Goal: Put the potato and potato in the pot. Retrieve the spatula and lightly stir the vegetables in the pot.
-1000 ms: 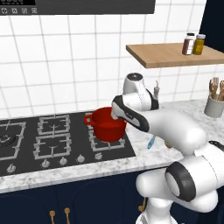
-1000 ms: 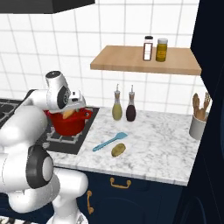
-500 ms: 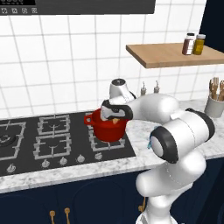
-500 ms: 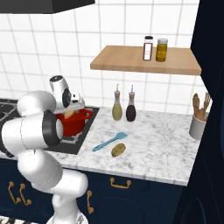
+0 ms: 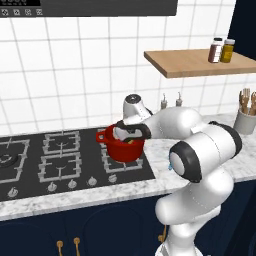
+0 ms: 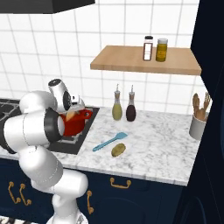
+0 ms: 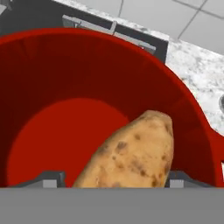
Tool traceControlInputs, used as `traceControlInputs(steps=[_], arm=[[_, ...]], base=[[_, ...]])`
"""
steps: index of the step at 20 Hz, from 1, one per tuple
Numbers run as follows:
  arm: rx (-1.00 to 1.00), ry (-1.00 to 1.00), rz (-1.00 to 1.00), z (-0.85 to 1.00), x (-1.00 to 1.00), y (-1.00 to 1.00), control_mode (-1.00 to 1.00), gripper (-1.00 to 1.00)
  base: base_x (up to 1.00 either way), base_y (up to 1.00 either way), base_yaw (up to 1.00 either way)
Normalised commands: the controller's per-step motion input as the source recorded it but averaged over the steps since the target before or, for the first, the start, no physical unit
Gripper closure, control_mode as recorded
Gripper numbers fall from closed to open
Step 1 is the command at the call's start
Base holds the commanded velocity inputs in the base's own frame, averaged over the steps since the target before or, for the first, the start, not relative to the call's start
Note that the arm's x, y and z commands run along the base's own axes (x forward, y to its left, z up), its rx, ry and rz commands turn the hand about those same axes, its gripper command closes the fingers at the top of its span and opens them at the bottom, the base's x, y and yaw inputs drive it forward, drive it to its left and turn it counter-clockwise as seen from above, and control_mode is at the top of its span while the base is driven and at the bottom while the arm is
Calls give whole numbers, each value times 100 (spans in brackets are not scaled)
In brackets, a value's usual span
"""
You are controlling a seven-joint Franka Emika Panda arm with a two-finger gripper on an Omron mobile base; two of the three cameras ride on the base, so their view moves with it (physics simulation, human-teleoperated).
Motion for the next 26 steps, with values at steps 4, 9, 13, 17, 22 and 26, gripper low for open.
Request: traceControlInputs(steps=[4, 9, 13, 17, 22, 26], arm=[[-2, -15, -7, 3, 19, 0, -100, -100], [3, -13, -15, 80, -64, -4, -100, -100], [16, 0, -26, 36, -100, -50, -100, -100], [17, 0, -33, 0, -100, -87, -100, -100], [15, 3, -32, -1, -100, -100, -100, -100], [9, 0, -22, 0, -70, -100, -100, -100]], base=[[0, 0, 0], [0, 0, 0], [0, 0, 0], [0, 0, 0], [0, 0, 0], [0, 0, 0]])
